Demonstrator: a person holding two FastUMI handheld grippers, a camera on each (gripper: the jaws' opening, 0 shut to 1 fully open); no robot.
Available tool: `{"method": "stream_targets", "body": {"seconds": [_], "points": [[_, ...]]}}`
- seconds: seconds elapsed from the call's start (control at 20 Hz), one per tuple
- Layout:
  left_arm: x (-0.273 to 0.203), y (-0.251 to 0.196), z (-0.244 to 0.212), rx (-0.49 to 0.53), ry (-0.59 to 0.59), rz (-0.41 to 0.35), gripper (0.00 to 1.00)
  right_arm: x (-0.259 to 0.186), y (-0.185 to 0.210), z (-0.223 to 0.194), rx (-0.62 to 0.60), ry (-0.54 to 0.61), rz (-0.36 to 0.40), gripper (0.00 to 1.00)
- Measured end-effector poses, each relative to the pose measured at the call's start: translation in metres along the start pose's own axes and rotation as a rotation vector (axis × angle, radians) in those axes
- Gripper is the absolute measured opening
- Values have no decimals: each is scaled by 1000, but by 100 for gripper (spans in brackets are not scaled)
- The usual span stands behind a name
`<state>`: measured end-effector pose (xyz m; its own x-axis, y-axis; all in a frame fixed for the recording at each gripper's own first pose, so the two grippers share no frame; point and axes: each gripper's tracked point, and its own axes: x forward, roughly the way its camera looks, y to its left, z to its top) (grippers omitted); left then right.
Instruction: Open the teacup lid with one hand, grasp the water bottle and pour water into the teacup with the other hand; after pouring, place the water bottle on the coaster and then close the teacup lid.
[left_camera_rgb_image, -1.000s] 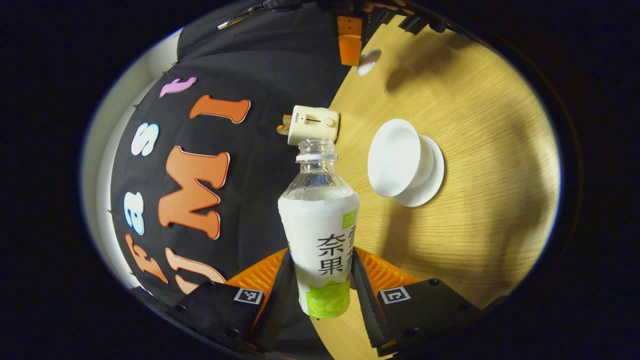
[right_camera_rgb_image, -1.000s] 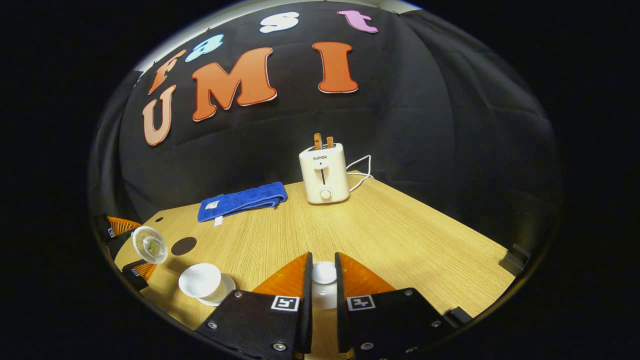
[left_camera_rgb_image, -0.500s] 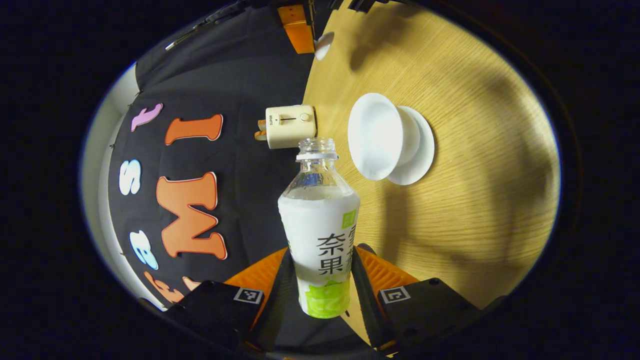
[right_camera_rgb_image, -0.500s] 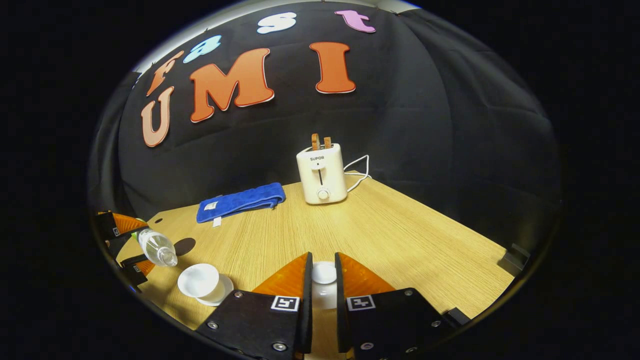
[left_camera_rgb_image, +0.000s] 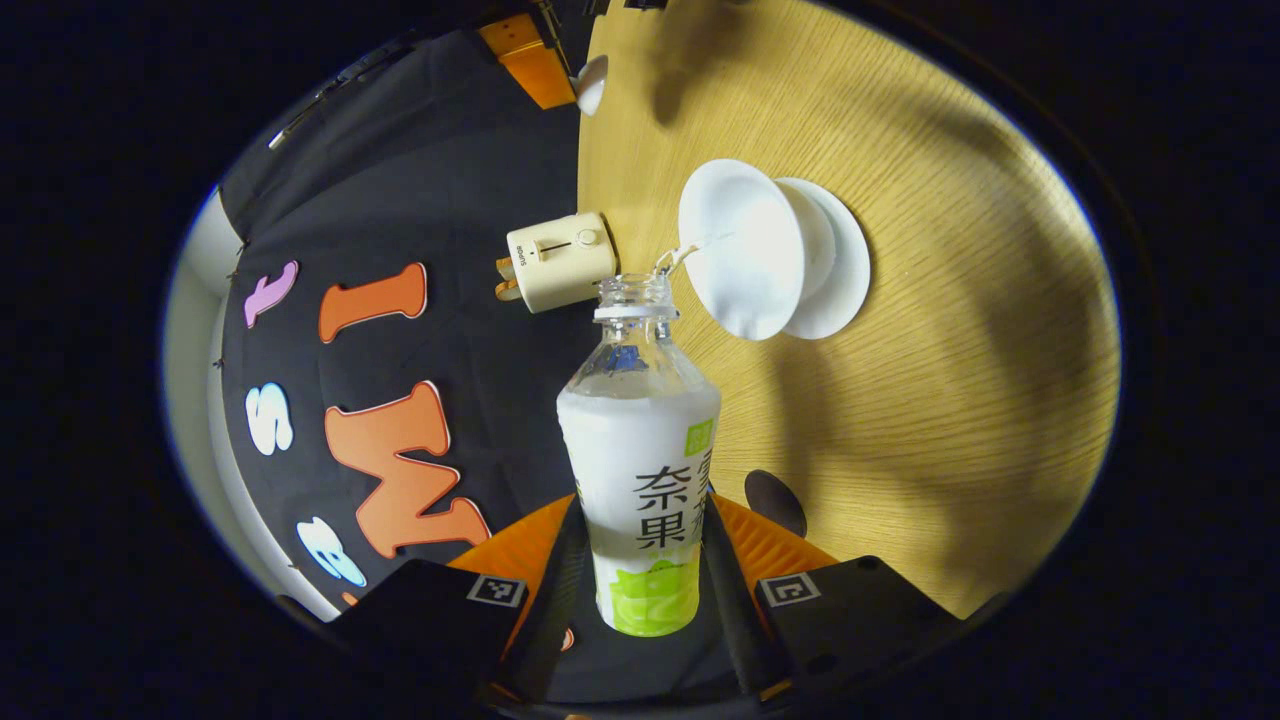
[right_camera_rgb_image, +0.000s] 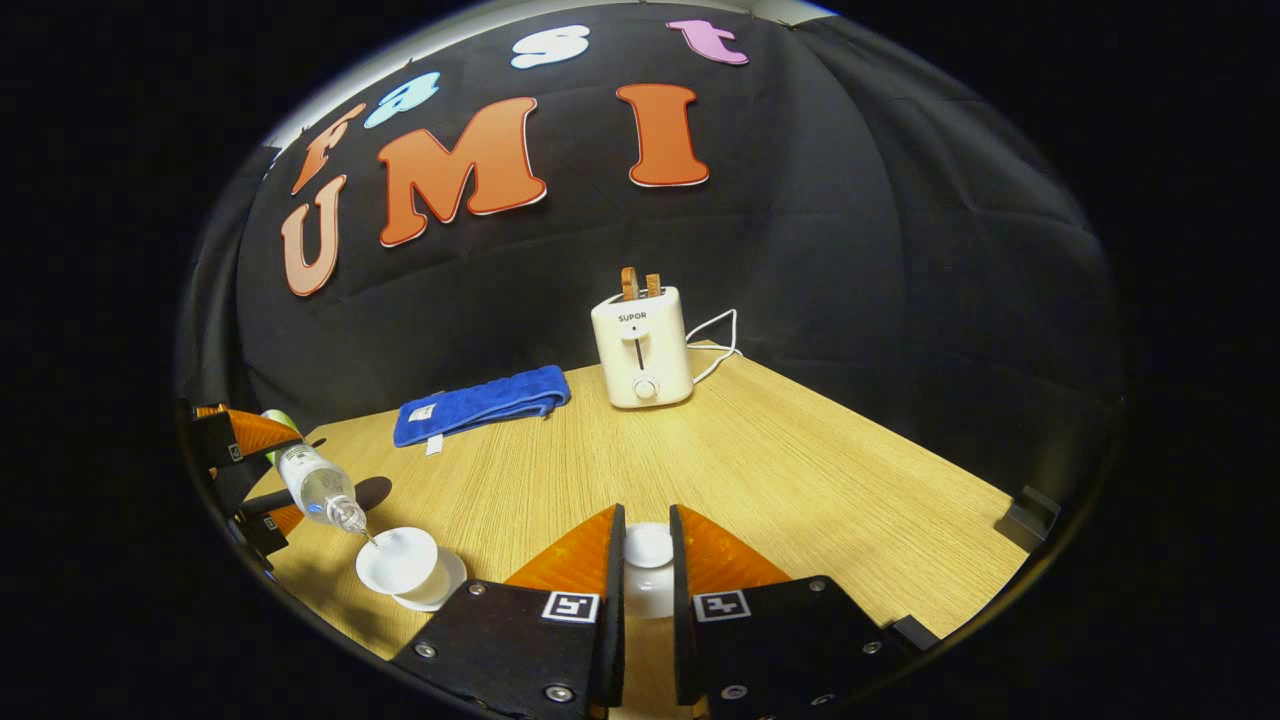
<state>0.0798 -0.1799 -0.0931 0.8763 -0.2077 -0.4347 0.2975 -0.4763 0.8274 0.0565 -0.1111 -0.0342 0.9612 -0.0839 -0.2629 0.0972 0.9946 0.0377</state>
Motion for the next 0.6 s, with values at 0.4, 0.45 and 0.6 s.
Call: {"method": "stream_targets", "body": {"seconds": [0.4,0.45,0.6], "points": [[-2,6,0,76,3,-1,70,-1,2,-1,-5,5,5,20],[-3,7,0,87,1,0,68,-1,3,-1,-6,5,6,20],[-4,10,4,111,-4,-2,68,-2,3,0,-7,3,8,20]]}}
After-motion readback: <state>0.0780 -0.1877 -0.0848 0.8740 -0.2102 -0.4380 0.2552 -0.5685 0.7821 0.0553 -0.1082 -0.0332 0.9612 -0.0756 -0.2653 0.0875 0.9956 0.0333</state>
